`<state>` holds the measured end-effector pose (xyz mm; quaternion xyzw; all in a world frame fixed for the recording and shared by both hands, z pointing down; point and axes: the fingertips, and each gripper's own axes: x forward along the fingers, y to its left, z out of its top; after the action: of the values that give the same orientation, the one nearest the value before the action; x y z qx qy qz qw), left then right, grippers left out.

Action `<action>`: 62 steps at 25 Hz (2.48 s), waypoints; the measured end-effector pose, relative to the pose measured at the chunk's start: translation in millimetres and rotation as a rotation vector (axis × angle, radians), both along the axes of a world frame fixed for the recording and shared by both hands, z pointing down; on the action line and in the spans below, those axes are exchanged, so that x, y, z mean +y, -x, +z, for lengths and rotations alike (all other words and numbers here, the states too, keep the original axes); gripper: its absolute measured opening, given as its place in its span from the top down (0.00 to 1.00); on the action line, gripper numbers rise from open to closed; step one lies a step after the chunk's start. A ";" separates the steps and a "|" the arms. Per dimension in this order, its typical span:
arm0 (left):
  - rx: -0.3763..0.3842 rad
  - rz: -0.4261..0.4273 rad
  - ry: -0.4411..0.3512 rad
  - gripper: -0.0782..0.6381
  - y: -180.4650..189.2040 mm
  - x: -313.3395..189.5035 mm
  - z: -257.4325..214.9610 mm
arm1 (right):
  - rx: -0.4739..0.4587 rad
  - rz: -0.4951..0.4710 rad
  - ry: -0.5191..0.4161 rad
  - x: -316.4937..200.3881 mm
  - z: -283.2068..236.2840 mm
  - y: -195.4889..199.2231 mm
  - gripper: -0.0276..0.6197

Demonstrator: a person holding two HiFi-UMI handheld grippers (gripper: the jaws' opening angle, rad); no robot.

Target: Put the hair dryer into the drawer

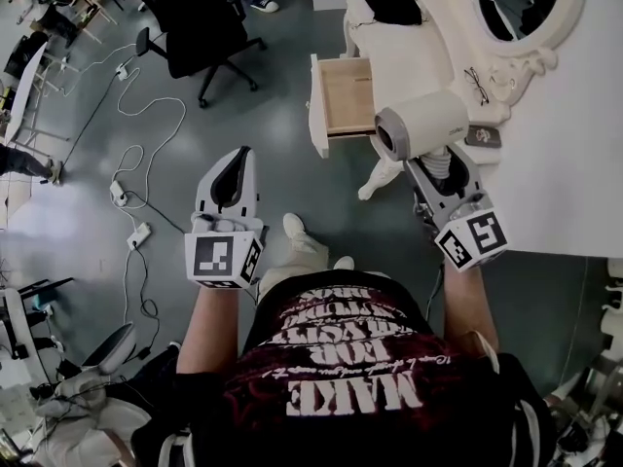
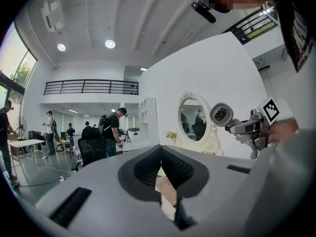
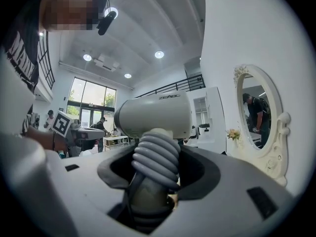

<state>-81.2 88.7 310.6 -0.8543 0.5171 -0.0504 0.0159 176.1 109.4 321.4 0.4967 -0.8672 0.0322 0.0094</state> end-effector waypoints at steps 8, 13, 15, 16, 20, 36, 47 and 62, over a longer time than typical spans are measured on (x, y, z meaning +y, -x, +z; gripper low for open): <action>0.016 0.039 -0.003 0.88 11.4 -39.5 6.4 | -0.049 -0.017 0.026 -30.5 5.4 23.5 0.59; 0.027 0.045 -0.009 0.88 23.3 -72.6 4.1 | -0.054 -0.025 0.034 -64.1 5.0 41.0 0.59; 0.024 0.047 -0.001 0.88 29.5 -86.6 6.3 | -0.057 -0.027 0.039 -77.7 5.5 48.4 0.59; 0.024 0.048 0.004 0.88 31.9 -93.8 7.3 | -0.057 -0.027 0.043 -84.6 6.3 51.1 0.59; 0.023 0.063 0.017 0.88 36.0 -124.6 12.3 | -0.055 -0.016 0.058 -113.0 11.2 56.1 0.59; 0.054 0.159 0.007 0.88 52.6 -229.6 14.3 | -0.060 0.058 0.067 -200.4 3.8 80.9 0.59; 0.082 0.194 0.031 0.88 55.3 -268.6 24.7 | -0.052 0.095 0.126 -225.1 13.9 84.0 0.59; 0.058 0.105 0.066 0.88 38.0 -325.9 37.9 | -0.073 0.064 0.275 -310.9 89.8 45.2 0.59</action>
<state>-119.3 -237.1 348.5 -0.8814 0.4699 -0.0419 -0.0245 130.8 -201.6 411.2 0.5166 -0.8382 0.1689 0.0446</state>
